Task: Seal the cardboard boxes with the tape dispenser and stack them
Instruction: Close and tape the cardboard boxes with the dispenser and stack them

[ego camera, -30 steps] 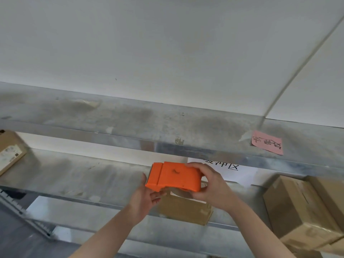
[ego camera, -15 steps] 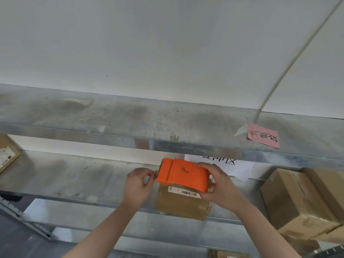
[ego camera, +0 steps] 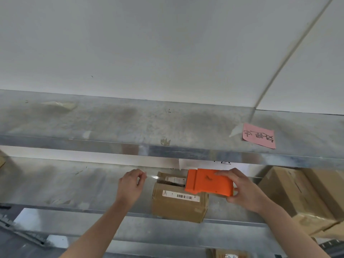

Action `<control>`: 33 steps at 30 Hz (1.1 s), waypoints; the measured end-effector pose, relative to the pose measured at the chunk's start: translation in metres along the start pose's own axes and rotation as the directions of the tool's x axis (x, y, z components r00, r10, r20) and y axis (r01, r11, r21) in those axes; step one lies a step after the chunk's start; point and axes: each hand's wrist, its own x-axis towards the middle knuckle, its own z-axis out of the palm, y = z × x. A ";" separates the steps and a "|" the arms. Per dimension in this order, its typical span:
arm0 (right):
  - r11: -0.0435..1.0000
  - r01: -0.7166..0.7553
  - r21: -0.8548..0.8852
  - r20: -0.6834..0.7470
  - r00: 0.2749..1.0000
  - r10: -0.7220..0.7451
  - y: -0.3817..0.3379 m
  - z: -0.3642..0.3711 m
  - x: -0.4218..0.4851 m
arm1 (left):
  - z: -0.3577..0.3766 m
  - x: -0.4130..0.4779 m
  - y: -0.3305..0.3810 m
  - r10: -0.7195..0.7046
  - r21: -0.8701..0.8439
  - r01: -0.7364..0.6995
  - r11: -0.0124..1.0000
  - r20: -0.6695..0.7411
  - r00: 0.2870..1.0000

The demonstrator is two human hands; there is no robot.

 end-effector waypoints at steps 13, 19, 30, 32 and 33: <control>0.996 -0.088 -0.021 0.038 0.995 0.089 0.021 0.019 0.002 | 0.027 0.008 -0.007 -0.032 0.016 0.031 0.999 0.061 0.998; 0.993 -0.120 -0.001 0.058 0.991 0.120 0.021 0.024 0.001 | 0.044 0.010 -0.013 -0.078 -0.017 0.081 0.997 0.139 0.987; 0.986 -0.165 0.014 0.079 0.983 0.164 0.017 0.025 0.002 | 0.083 0.001 -0.009 -0.478 -0.423 0.618 0.662 0.396 0.784; 0.984 -0.175 0.025 0.074 0.982 0.173 0.014 0.023 0.001 | 0.060 0.009 -0.009 -0.398 -0.433 0.504 0.747 0.315 0.862; 0.984 -0.175 0.032 0.075 0.982 0.172 0.012 0.022 0.001 | 0.047 0.014 -0.009 -0.301 -0.454 0.409 0.792 0.293 0.908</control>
